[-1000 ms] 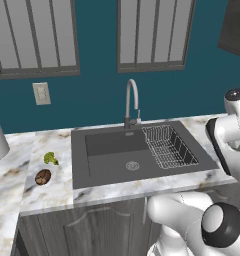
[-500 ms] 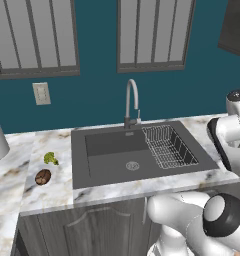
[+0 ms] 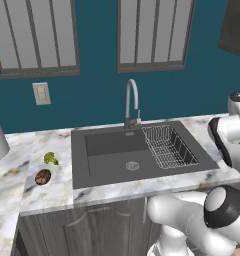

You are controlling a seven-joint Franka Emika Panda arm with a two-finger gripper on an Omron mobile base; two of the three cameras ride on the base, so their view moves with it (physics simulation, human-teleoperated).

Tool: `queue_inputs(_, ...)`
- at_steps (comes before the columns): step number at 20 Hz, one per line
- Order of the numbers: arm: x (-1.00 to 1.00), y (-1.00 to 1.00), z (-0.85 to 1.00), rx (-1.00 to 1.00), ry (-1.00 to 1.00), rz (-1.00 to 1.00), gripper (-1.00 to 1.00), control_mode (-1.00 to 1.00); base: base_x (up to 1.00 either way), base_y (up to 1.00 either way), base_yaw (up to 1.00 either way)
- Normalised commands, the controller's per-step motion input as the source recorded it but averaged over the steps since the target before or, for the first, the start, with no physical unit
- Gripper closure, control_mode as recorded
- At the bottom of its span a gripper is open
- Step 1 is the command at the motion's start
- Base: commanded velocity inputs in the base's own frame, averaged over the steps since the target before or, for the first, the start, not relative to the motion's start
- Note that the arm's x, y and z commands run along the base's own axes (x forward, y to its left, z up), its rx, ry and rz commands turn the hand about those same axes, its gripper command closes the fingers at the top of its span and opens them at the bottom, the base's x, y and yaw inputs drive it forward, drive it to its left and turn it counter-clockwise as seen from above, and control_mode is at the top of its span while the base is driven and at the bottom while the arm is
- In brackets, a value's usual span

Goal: Remove the broccoli and potato from the sink. Then move the bowl and cup from the counter to the sink for washing.

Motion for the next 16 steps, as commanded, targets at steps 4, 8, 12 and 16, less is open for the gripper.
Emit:
queue_inputs(4, 0.13, -0.12, -0.12, 0.02, 0.0, 0.0, -1.0, -1.0, 0.0, 0.0, 0.0)
queue_inputs(8, 0.14, -0.14, -0.11, 0.01, 0.0, -0.01, -1.0, -1.0, 0.0, 0.0, 0.0)
queue_inputs(12, 0.16, -0.16, -0.08, 0.0, 0.0, -0.02, -1.0, -1.0, 0.0, 0.0, 0.0)
queue_inputs(16, 0.14, -0.13, -0.07, 0.0, 0.0, -0.03, -1.0, -1.0, 0.0, 0.0, 0.0)
